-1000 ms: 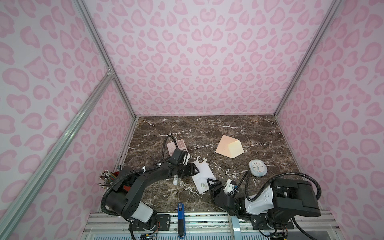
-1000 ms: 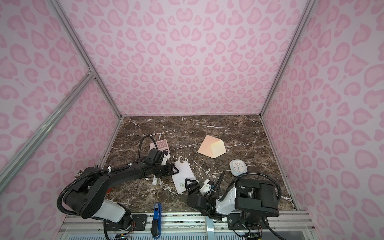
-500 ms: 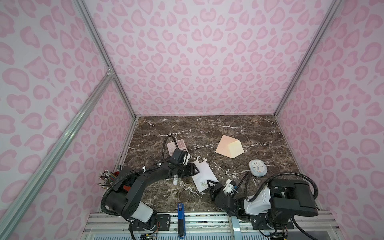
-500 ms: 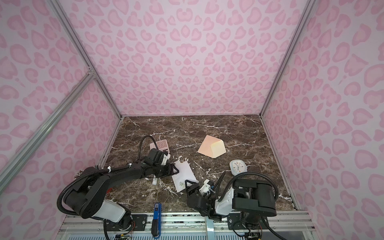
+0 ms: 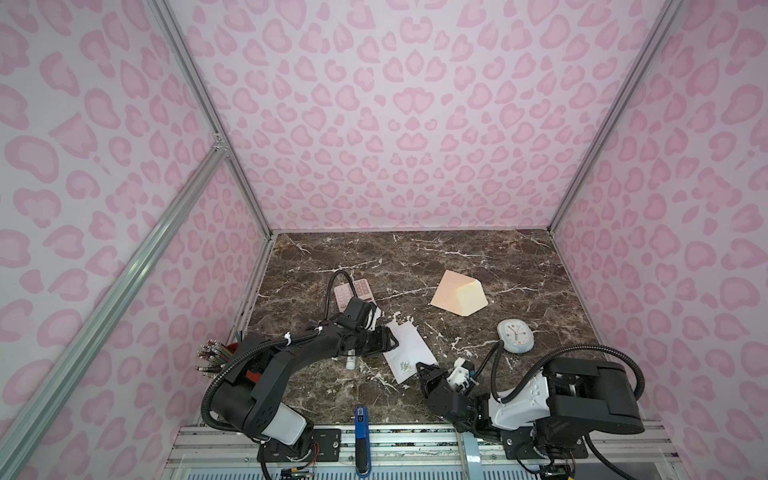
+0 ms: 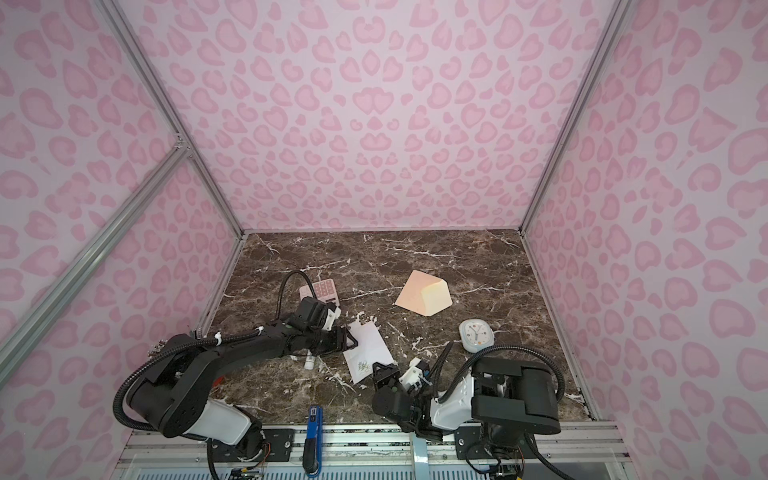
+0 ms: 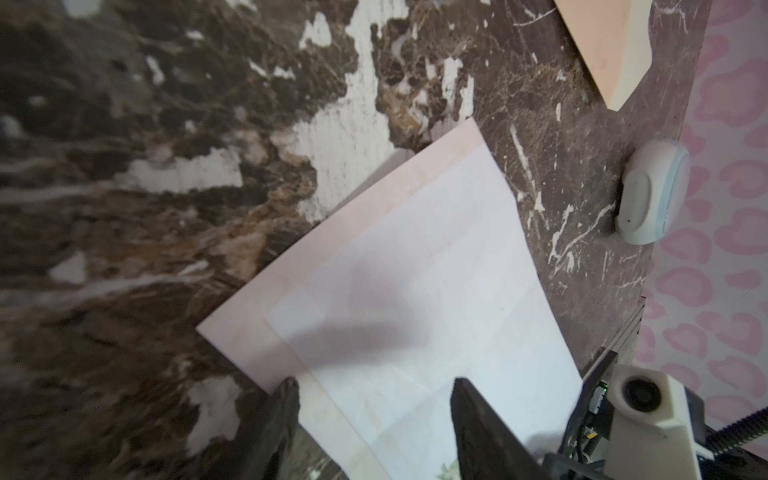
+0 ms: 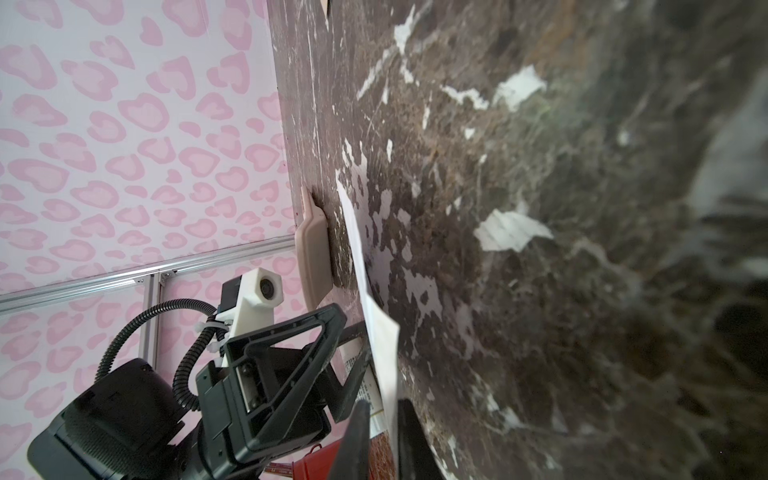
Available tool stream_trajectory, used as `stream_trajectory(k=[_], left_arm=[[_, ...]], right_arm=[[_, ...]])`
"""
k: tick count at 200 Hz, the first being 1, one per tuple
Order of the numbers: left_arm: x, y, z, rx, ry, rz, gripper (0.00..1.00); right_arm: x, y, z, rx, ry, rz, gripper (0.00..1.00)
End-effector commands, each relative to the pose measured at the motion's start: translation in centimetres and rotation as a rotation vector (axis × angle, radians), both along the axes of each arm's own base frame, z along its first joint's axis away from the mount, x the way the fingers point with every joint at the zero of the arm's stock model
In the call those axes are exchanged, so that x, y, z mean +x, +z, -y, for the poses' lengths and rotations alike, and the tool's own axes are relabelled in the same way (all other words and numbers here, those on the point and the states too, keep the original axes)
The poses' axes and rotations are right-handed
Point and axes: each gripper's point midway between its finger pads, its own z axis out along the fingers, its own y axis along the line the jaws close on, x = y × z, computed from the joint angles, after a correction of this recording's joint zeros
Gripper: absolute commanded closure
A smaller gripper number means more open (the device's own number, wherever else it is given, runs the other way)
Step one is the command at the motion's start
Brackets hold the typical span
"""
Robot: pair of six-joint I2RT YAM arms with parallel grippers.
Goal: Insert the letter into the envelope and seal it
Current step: 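Lift the letter sheet with both grippers and raise it off the table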
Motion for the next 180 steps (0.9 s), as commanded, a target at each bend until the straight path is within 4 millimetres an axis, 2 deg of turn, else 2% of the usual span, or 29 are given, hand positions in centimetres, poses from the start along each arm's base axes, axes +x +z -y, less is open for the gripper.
stream_trajectory(k=[1, 42, 83, 108, 153, 180], left_arm=[[-1.0, -0.9, -1.0, 0.054, 0.007, -0.047, 0.38], [-1.0, -0.4, -1.0, 0.051, 0.006, -0.041, 0.38], [-0.3, 1.7, -0.5, 0.025, -0.002, -0.001, 0.37], [0.6, 4.7, -0.1, 0.012, -0.019, 0.06, 0.32], [3.3, 12.7, 0.5, -0.017, -0.025, 0.225, 0.24], [4.2, 16.2, 0.4, -0.044, -0.009, 0.283, 0.23]], right_arm=[[0.2, -0.1, 0.4, -0.007, -0.026, 0.002, 0.89], [0.1, 0.0, 0.5, -0.041, -0.012, 0.005, 0.99], [0.3, 1.2, 0.6, -0.093, -0.003, 0.041, 1.0], [0.6, 2.4, 1.1, -0.148, -0.003, 0.078, 1.0], [1.5, 5.3, 1.7, -0.241, 0.016, 0.164, 1.0], [2.4, 7.1, 2.2, -0.267, 0.021, 0.205, 1.0]])
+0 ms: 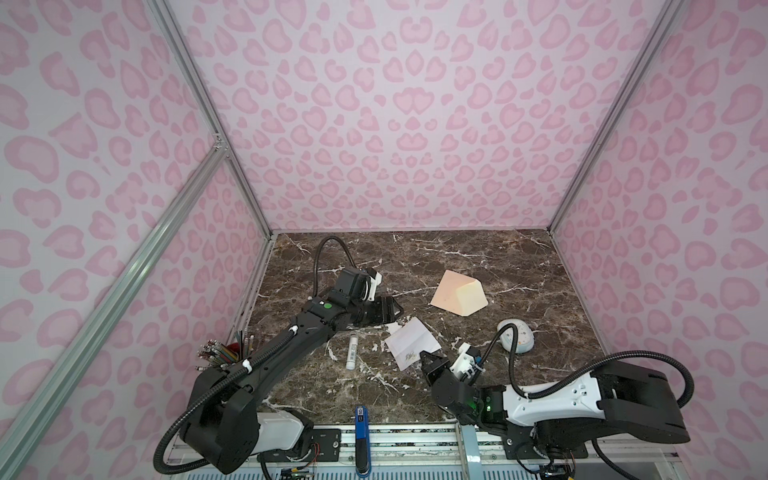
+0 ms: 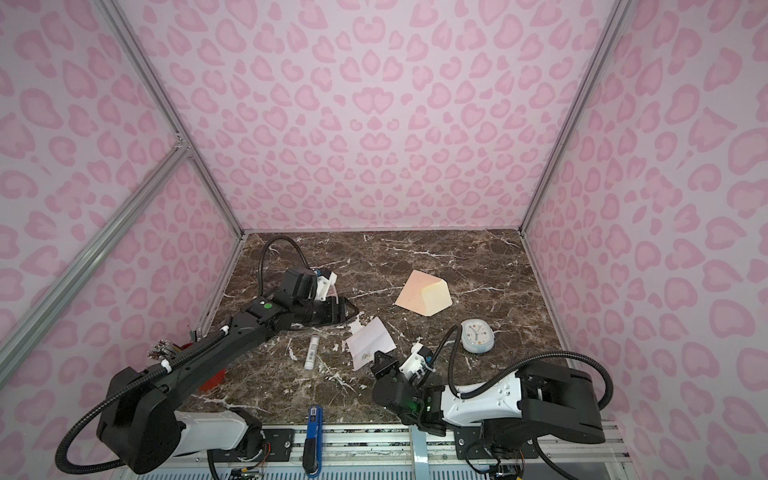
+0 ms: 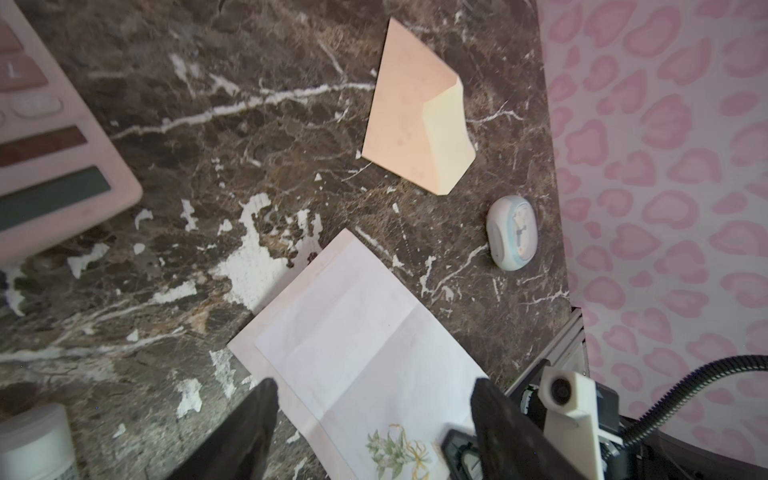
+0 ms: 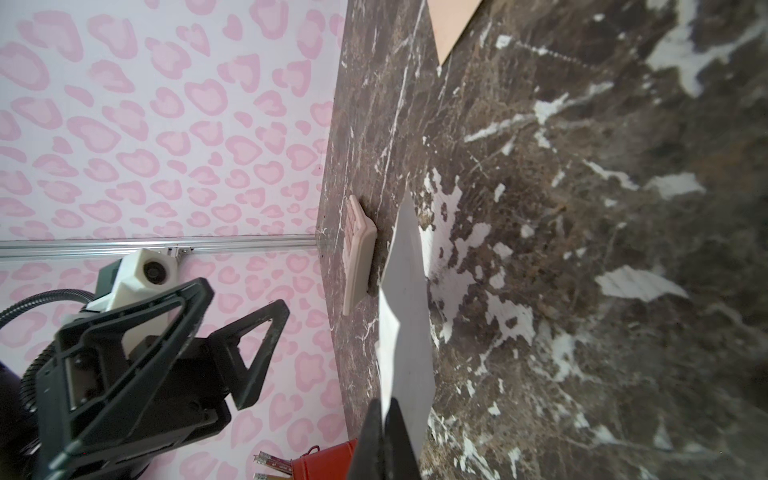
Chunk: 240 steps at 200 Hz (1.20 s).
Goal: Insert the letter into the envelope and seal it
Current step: 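Lift the letter sheet with both grippers and raise it off the table, then hold the letter up between both grippers, spreading it open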
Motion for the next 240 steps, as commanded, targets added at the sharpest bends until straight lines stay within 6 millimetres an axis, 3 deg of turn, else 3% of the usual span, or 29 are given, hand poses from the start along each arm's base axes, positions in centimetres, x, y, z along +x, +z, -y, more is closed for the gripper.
stream_trajectory(k=[1, 32, 92, 137, 191, 240], left_arm=[[0.0, 1.5, -0.8, 0.02, 0.01, 0.009, 0.23], [0.2, 4.2, -1.2, -0.018, 0.029, 0.045, 0.22], [0.1, 8.9, -0.9, -0.235, 0.04, 0.088, 0.22], [0.8, 9.2, -0.1, -0.428, 0.019, 0.058, 0.21], [1.4, 11.5, 0.5, -0.62, -0.042, 0.176, 0.2], [2.7, 9.6, -1.1, -0.483, -0.029, 0.188, 0.21]], right_arm=[[0.8, 0.6, 1.0, -0.121, 0.007, 0.062, 1.0], [2.7, 3.0, 1.6, -0.131, 0.007, 0.107, 1.0], [8.8, 9.7, 1.6, -0.097, 0.016, 0.221, 1.0], [12.6, 14.0, 0.8, -0.059, 0.071, 0.314, 1.0], [14.2, 15.9, -0.3, -0.027, 0.211, 0.385, 1.0], [14.4, 16.8, -0.1, -0.173, 0.378, 0.405, 1.0]])
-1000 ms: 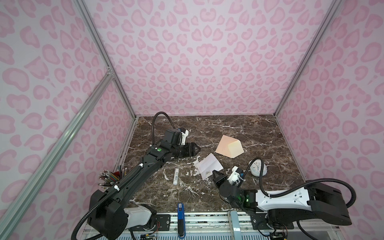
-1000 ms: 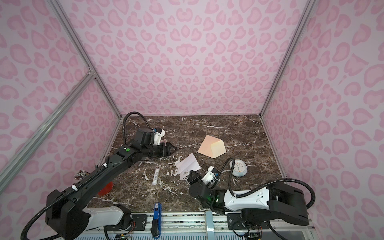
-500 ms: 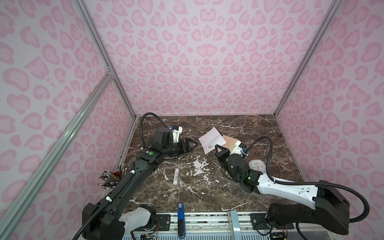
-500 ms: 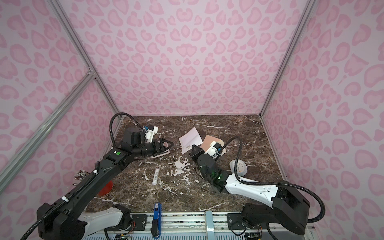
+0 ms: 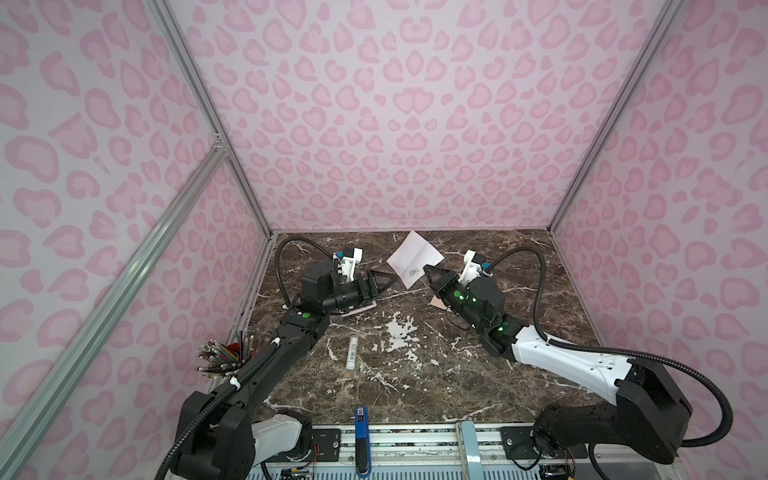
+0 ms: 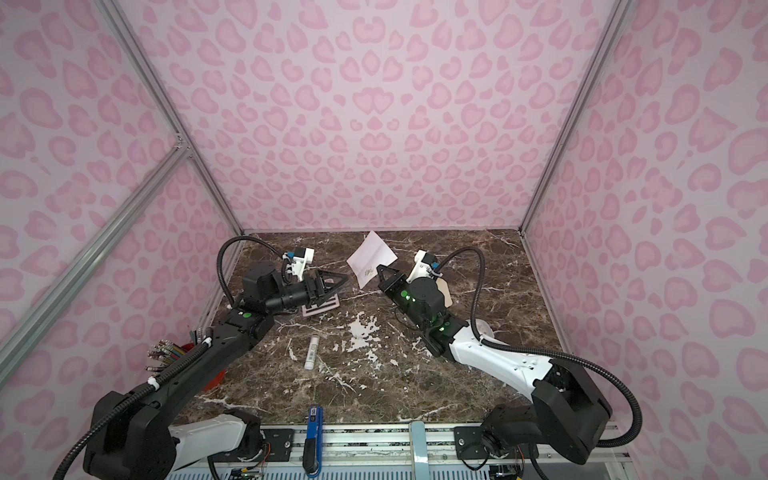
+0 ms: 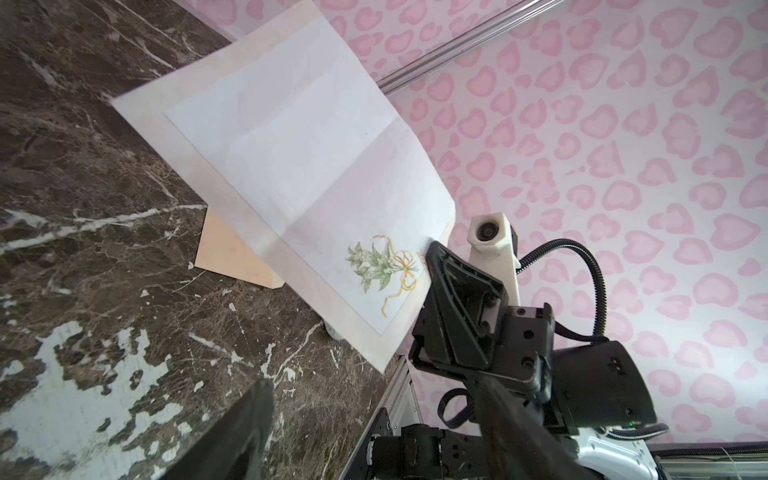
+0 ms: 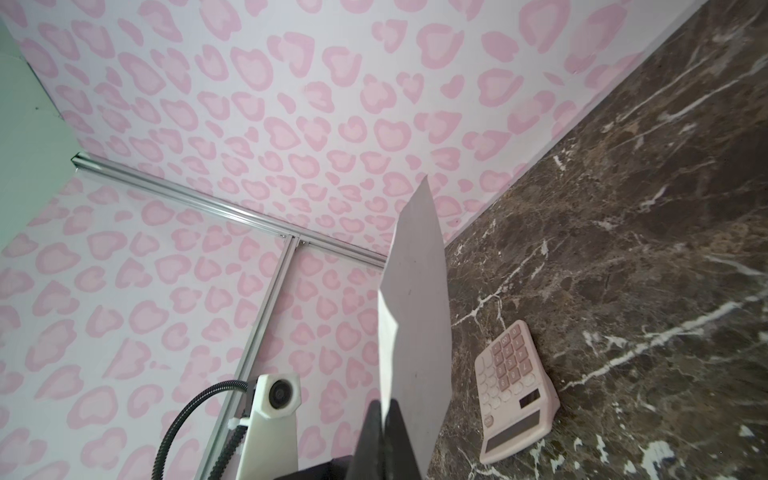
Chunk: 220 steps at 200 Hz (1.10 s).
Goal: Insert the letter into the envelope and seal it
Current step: 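Hold the letter up between both grippers, spreading it open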
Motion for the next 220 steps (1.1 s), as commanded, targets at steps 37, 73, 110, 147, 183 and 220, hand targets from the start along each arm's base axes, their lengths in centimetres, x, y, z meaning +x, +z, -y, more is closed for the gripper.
stream_trajectory(k=[37, 73, 110, 147, 183, 220], left_arm=[[0.9, 0.2, -2.2, 0.273, 0.013, 0.146, 0.21], [1.1, 1.4, -2.9, 0.33, 0.011, 0.24, 0.21], [0.5, 2.7, -2.7, 0.33, -0.042, 0.352, 0.21], [0.4, 2.9, -2.3, 0.314, -0.084, 0.404, 0.2], [0.3, 4.2, -2.0, 0.263, -0.103, 0.462, 0.19], [0.9, 4.2, -2.7, 0.196, -0.099, 0.449, 0.19]], right_arm=[[-1.9, -0.2, 0.0, -0.35, 0.244, 0.084, 1.0], [-2.6, 0.2, 1.4, -0.413, 0.342, 0.134, 1.0], [-3.7, 1.4, 2.6, -0.442, 0.441, 0.198, 1.0], [-5.0, 1.7, 2.7, -0.469, 0.539, 0.208, 1.0], [-6.2, 1.8, 2.5, -0.454, 0.607, 0.202, 1.0], [-7.1, 2.5, 2.2, -0.421, 0.65, 0.216, 1.0]])
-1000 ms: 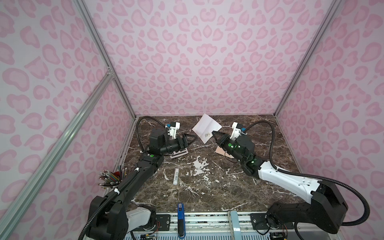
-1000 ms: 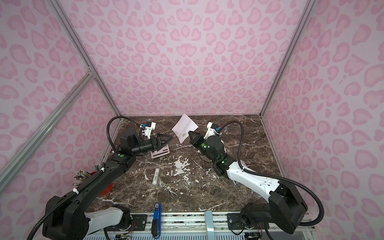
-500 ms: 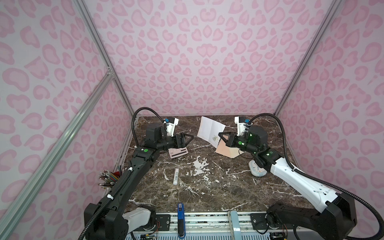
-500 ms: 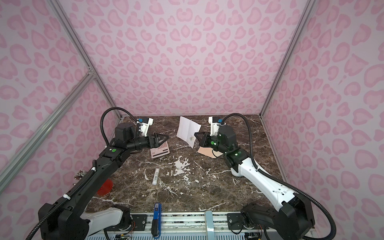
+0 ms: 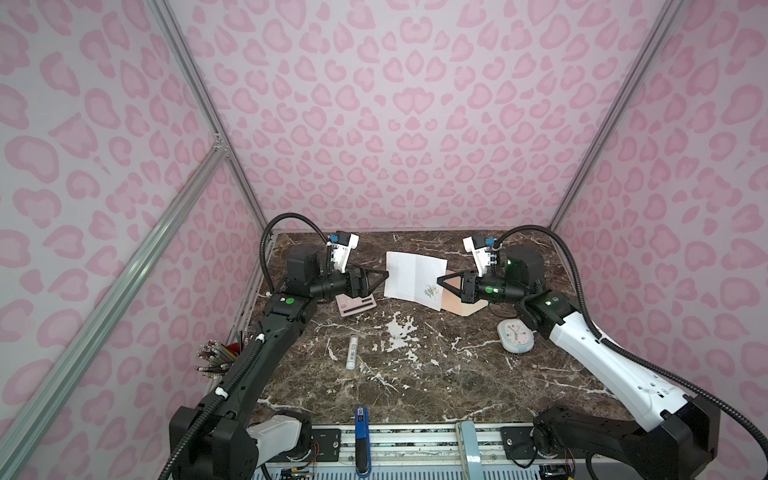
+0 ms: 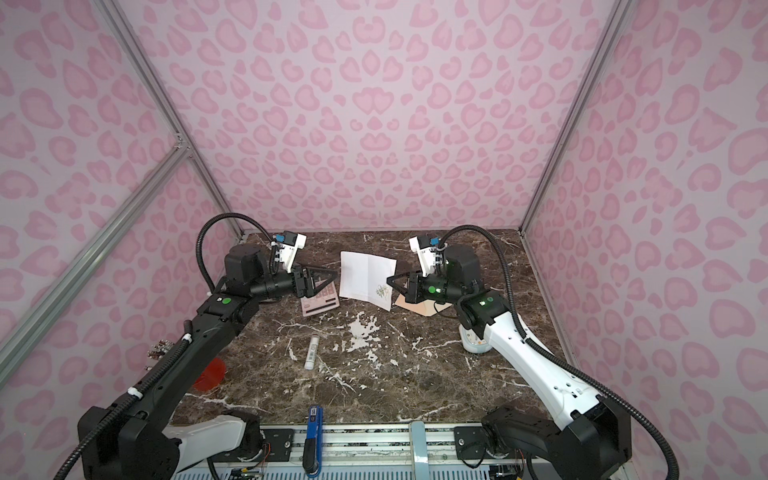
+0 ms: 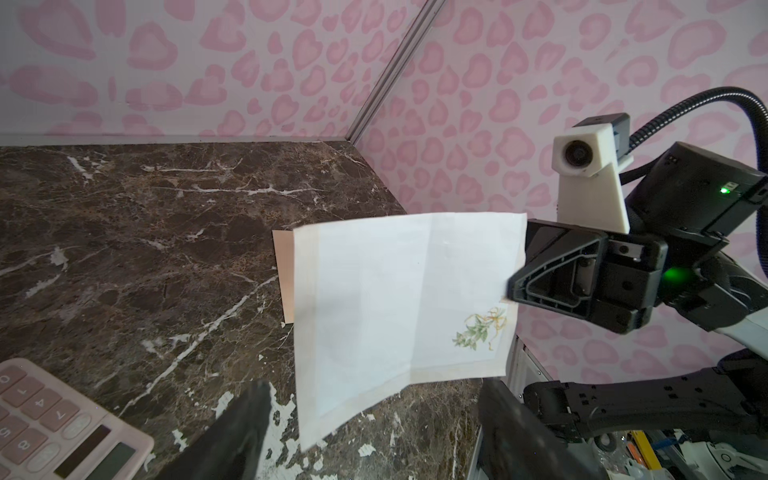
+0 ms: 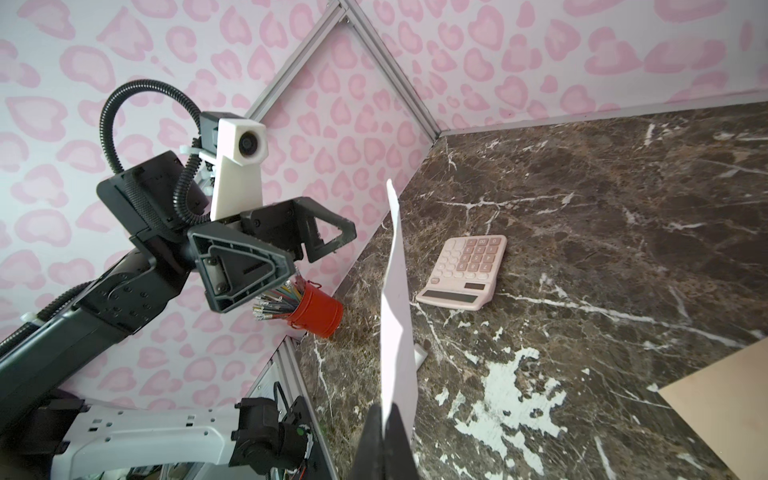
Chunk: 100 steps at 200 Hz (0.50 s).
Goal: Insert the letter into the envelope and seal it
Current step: 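Hold the letter up between both grippers, spreading it open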
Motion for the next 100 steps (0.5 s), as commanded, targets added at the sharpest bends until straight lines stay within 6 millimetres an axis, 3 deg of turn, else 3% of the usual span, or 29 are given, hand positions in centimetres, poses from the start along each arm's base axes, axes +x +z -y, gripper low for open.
stream_trajectory(k=[1, 47, 100], left_arm=[[0.2, 1.1, 0.0, -0.067, -0.038, 0.036, 0.19], [0.6, 0.0, -0.3, -0.092, -0.057, 0.005, 0.19], [0.8, 0.1, 0.3, -0.16, -0.099, -0.005, 0.22]], right_arm=[[-1.1, 0.6, -0.4, 0.024, 0.064, 0.002, 1.0], [-1.9, 1.5, -0.7, 0.053, 0.105, 0.002, 1.0], [-1.9, 1.5, -0.9, 0.073, 0.111, -0.006, 1.0]])
